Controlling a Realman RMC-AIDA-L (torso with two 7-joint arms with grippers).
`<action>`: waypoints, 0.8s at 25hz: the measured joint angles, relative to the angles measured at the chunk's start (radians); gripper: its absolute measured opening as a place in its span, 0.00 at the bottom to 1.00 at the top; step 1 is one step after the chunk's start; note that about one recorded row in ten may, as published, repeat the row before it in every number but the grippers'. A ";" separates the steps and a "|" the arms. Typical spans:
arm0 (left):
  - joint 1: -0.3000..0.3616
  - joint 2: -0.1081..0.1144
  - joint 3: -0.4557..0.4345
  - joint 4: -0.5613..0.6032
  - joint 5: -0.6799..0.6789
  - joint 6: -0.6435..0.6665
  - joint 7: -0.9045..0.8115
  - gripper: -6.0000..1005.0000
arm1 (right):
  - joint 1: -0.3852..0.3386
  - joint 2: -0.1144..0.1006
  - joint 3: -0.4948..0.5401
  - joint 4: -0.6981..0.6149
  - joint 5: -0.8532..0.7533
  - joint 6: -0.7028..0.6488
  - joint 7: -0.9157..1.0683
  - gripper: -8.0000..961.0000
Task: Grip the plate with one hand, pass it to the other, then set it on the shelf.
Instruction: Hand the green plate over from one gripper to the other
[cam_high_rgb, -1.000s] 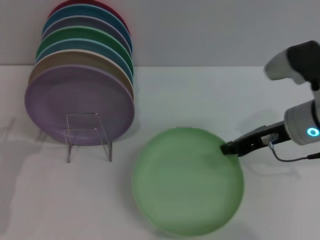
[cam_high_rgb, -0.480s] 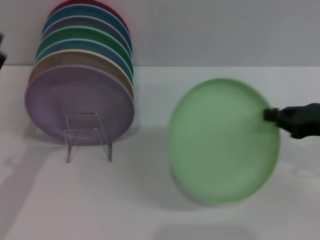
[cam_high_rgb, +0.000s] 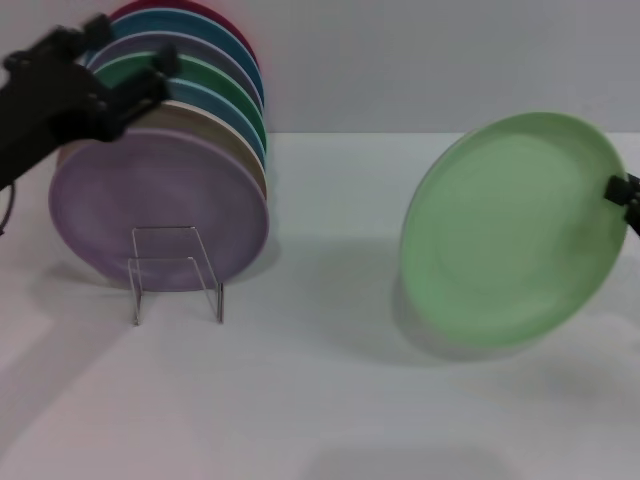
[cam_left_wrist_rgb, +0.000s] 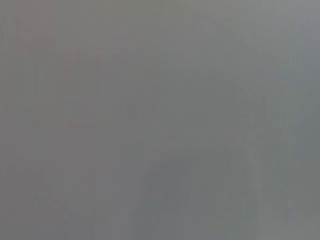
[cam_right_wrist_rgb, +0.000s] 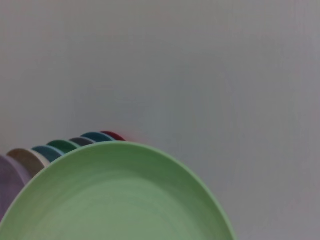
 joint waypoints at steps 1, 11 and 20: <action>-0.014 0.014 0.014 -0.011 0.000 -0.021 -0.019 0.75 | 0.017 0.000 -0.002 -0.027 0.002 -0.011 -0.030 0.03; -0.163 0.100 0.117 -0.219 -0.003 -0.463 -0.056 0.74 | 0.159 -0.007 -0.021 -0.131 -0.055 -0.066 -0.103 0.03; -0.117 -0.193 -0.139 -0.389 -0.315 -1.020 0.613 0.74 | 0.176 -0.009 -0.047 -0.132 -0.061 -0.071 -0.120 0.03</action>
